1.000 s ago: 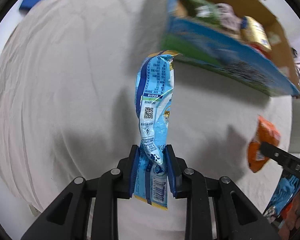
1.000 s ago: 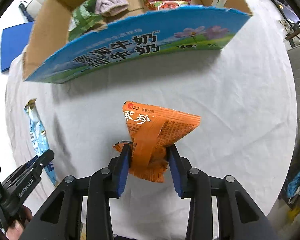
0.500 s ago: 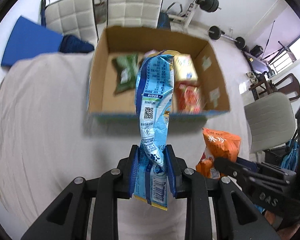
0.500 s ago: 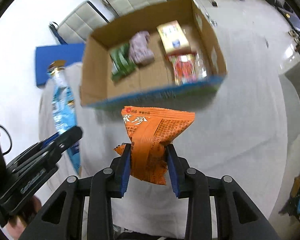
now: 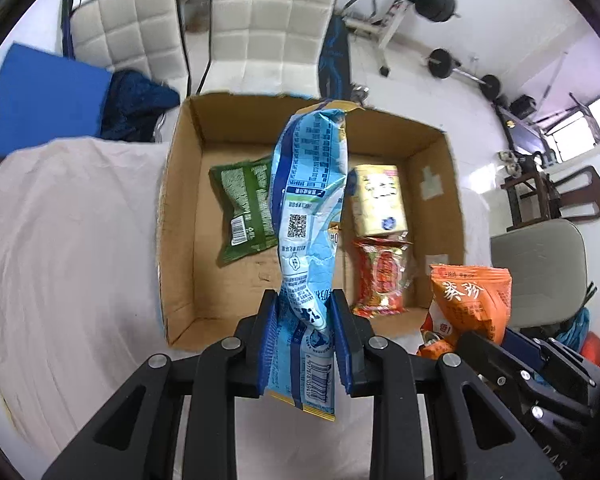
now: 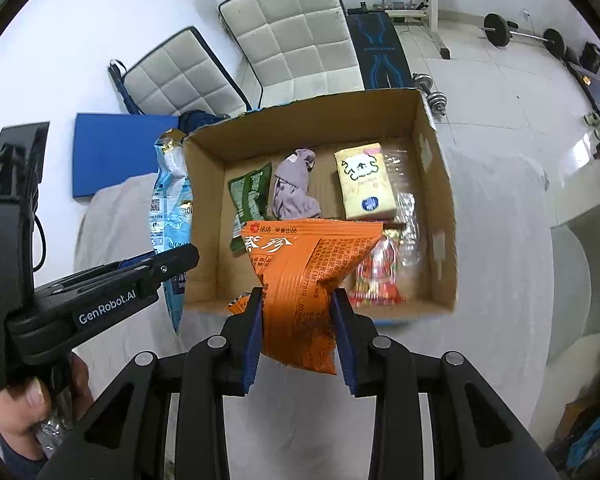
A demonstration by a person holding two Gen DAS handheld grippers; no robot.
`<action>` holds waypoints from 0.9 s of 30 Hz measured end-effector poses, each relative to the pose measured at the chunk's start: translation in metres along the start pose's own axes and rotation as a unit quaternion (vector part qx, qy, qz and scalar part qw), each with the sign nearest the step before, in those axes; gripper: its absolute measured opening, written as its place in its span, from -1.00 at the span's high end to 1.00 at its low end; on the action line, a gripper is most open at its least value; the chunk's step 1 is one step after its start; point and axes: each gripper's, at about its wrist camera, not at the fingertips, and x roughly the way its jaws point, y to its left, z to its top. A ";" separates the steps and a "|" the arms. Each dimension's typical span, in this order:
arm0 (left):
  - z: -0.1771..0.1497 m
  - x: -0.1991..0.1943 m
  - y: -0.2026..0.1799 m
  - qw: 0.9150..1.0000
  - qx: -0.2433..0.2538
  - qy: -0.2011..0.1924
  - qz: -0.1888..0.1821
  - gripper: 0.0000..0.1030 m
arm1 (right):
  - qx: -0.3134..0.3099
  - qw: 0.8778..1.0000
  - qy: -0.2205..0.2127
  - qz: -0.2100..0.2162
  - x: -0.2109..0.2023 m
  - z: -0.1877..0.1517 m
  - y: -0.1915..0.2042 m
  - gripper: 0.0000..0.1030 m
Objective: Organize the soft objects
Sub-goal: 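Lower the candy stick and orange bag into the box and open both tools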
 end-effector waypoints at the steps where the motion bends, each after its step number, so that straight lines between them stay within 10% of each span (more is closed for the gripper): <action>1: 0.005 0.007 0.003 1.000 -0.003 0.010 0.000 0.55 | -0.004 1.000 0.007 -0.003 0.009 0.005 0.001 0.32; 16: 0.027 0.090 0.017 0.994 -0.024 0.097 0.045 0.50 | -0.038 0.991 0.115 -0.051 0.122 0.032 -0.004 0.30; 27: 0.021 0.088 0.017 0.994 -0.032 0.082 0.071 0.39 | -0.033 0.988 0.113 -0.101 0.125 0.028 -0.028 -0.22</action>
